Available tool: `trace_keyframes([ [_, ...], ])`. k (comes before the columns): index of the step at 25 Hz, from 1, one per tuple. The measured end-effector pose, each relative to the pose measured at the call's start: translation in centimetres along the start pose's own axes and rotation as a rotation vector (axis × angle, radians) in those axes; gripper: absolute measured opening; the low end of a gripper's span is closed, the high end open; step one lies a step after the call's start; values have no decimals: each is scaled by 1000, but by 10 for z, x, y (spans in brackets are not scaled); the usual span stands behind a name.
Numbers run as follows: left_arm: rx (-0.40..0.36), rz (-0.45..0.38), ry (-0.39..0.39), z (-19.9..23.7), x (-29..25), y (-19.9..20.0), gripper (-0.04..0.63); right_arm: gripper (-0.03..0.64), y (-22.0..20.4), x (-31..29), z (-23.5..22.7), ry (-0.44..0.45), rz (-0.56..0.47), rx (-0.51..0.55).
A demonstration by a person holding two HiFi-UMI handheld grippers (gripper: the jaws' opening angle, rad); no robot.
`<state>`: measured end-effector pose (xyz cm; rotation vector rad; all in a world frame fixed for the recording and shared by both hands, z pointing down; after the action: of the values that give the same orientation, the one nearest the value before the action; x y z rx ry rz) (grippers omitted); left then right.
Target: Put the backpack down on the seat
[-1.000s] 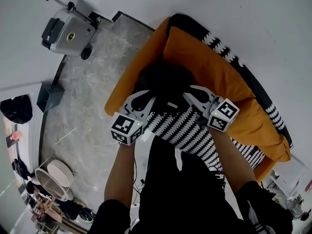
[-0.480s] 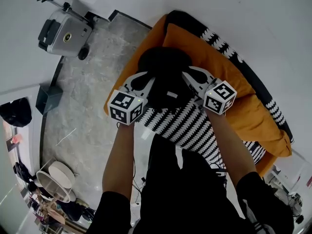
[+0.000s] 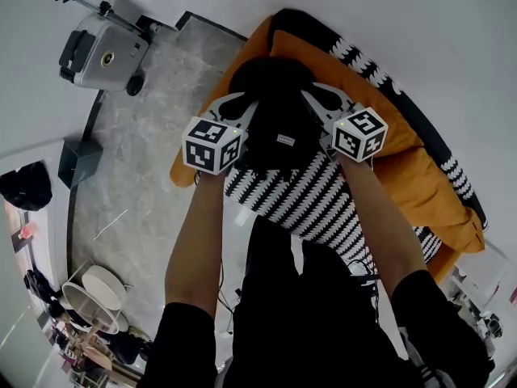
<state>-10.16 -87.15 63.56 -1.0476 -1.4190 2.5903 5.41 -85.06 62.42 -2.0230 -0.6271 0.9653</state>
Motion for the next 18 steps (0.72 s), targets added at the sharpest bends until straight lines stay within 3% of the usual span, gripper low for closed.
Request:
trace_keyframes([
  [5, 6, -2, 17, 3, -2, 0, 46, 40, 0, -1, -1, -12, 3, 10],
  [7, 14, -4, 31, 8, -3, 0, 75, 106, 0, -4, -2, -9, 6, 11],
  [12, 40, -18, 68, 12, 5, -8, 172, 146, -7, 8, -3, -13, 31, 34],
  [18, 42, -58, 113, 12, 36, -13, 172, 164, -4, 51, -10, -57, 28, 60],
])
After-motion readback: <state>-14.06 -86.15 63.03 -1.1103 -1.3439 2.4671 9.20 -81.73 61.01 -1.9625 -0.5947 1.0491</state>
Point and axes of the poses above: the fingertips, and each gripper's own axes: x backward along the fingers, z to its left, y out of its top, the point moved 4 cm from there along x, backward along the fingers, and after that the axes turned 3 degrees about z, right-handed, at the moved point
